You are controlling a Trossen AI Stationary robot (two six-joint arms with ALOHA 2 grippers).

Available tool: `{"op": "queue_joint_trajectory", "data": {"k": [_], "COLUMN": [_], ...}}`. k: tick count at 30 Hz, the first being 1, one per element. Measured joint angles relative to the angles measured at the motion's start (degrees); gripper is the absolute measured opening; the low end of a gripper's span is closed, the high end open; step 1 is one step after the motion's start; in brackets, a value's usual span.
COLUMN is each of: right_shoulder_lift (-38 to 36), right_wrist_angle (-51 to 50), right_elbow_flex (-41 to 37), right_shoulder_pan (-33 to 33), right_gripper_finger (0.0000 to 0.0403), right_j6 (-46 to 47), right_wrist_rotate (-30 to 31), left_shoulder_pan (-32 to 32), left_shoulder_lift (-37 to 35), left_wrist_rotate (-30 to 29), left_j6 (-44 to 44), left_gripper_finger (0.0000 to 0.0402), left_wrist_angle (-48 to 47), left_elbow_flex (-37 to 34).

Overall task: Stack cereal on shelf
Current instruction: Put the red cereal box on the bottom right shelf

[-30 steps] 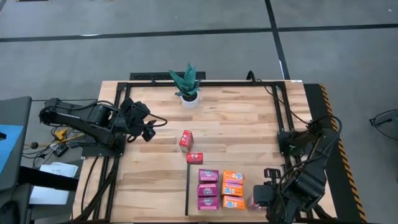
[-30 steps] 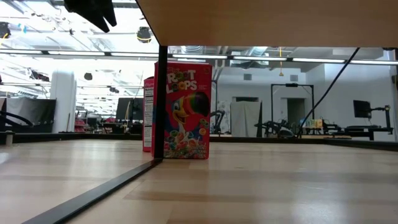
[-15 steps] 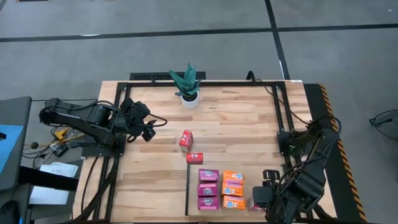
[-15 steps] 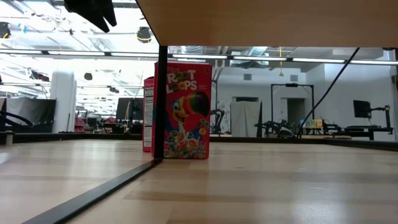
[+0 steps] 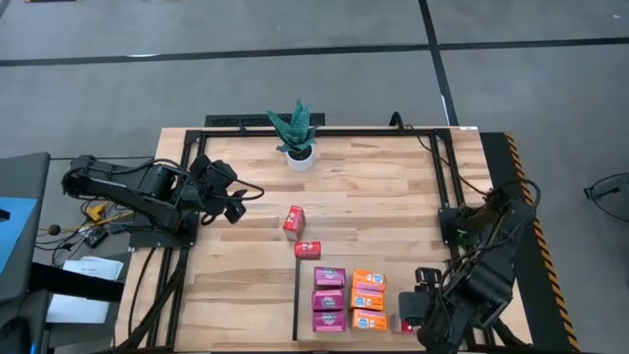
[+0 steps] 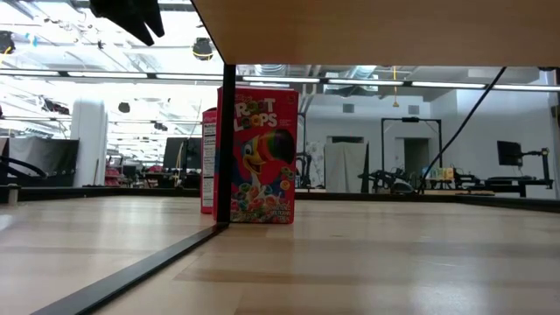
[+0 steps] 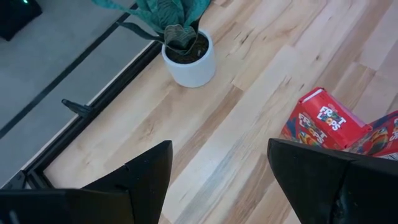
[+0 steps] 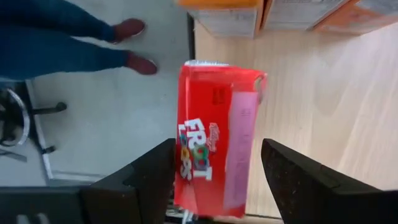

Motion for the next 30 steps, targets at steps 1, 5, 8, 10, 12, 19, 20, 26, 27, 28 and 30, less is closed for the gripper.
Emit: {"op": "queue_joint_trajectory", "data": {"k": [1,5,8,10,12,19,20,26,27,28,30], "right_shoulder_lift": [0.0,-0.09,-0.07,-0.35,-1.12,-5.11,-5.29,-4.31,-3.87,-3.45,-2.94], "right_wrist_angle": [0.0,-0.92,-4.4,-4.34,-4.49,-4.52,-4.57,-4.5,-4.41,-4.39,-4.09], "right_elbow_flex": [0.92,4.17,7.32,9.1,9.78,6.51,5.77,1.3,0.5,-0.59,-2.32], "right_shoulder_pan": [-0.04,-1.1,-1.85,-2.31,-2.53,0.35,1.53,9.85,10.51,11.01,11.12], "right_gripper_finger": [0.0262,0.0262,0.0262,0.0261,0.0261,0.0252,0.0245,0.0168,0.0155,0.014,0.0116], "right_j6": [-0.27,-0.95,-0.98,-1.7,-1.71,10.49,13.09,25.31,26.3,27.13,27.95], "right_wrist_rotate": [0.04,0.17,0.04,0.04,0.28,0.28,0.27,1.83,1.84,1.84,2.62], "left_shoulder_pan": [0.0,-0.02,0.01,-0.02,-0.02,-0.01,-0.02,0.0,-0.02,0.01,0.0], "left_shoulder_lift": [0.0,0.0,0.0,0.0,0.01,0.02,0.02,0.02,0.02,0.02,0.02], "left_wrist_rotate": [0.0,0.0,0.0,0.01,0.02,-0.97,-1.42,-2.93,-2.94,-2.95,-2.94], "left_j6": [-0.16,-0.41,-0.42,-0.63,-0.87,-0.88,-0.98,-1.02,-1.02,-1.02,-1.02], "left_gripper_finger": [0.0255,0.0255,0.0255,0.0255,0.0255,0.0255,0.0255,0.0255,0.0255,0.0255,0.0255], "left_wrist_angle": [0.0,0.0,0.0,0.0,0.0,-0.03,-0.02,-0.04,-0.02,-0.02,-0.03], "left_elbow_flex": [0.0,0.0,0.0,0.0,0.0,0.0,-0.01,-0.02,-0.02,-0.02,-0.02]}}
